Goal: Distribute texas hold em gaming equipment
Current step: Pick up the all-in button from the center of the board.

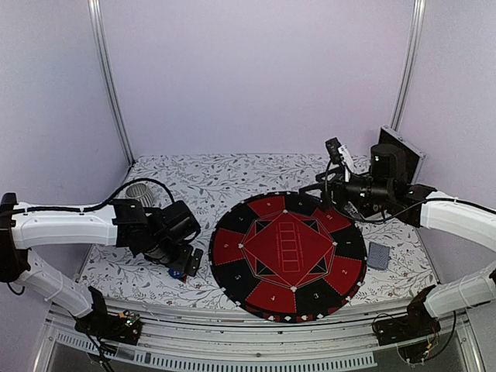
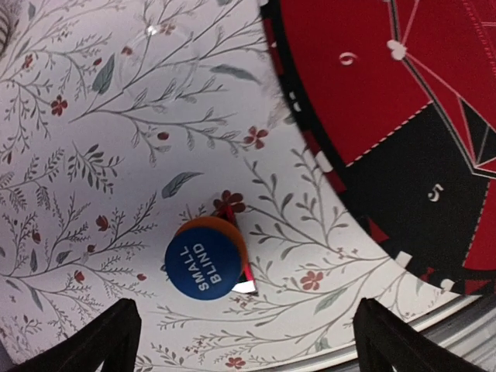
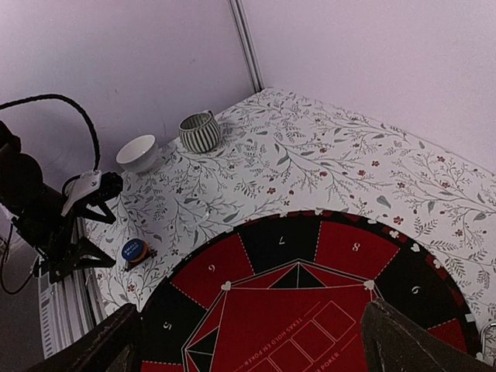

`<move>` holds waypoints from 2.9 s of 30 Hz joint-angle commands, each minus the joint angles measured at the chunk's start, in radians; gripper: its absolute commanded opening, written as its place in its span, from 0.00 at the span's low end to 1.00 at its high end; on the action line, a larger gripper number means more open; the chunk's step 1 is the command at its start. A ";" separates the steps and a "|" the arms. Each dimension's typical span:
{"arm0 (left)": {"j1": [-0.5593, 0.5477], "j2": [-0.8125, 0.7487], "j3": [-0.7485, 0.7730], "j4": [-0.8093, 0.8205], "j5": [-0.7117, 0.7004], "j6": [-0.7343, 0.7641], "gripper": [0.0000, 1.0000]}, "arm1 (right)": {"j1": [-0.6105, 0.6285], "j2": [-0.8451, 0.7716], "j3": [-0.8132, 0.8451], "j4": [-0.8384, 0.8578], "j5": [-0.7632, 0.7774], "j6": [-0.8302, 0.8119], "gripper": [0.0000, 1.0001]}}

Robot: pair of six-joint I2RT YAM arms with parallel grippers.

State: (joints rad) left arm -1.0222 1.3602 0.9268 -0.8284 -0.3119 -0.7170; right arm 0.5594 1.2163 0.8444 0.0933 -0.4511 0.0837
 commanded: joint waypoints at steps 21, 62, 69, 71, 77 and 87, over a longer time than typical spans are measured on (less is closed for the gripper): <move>0.462 0.266 0.033 0.332 0.194 0.288 0.98 | 0.082 0.101 0.075 -0.124 0.074 -0.048 0.99; 0.508 0.433 0.060 0.399 0.202 0.399 0.52 | 0.087 0.086 0.135 -0.181 0.065 0.016 0.99; 0.509 0.401 0.046 0.434 0.204 0.404 0.50 | 0.087 0.097 0.203 -0.205 0.045 0.067 0.99; 0.509 0.381 0.044 0.441 0.207 0.405 0.50 | 0.087 0.094 0.226 -0.204 0.037 0.096 0.99; 0.503 0.333 0.050 0.442 0.220 0.419 0.49 | 0.089 0.037 0.219 -0.153 0.045 0.179 0.99; 0.445 0.219 0.070 0.378 0.192 0.432 0.49 | 0.088 -0.027 0.187 -0.095 0.043 0.219 0.99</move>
State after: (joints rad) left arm -0.5335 1.6505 0.9791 -0.4309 -0.1139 -0.3046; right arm 0.6415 1.2160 1.0412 -0.0315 -0.4007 0.2779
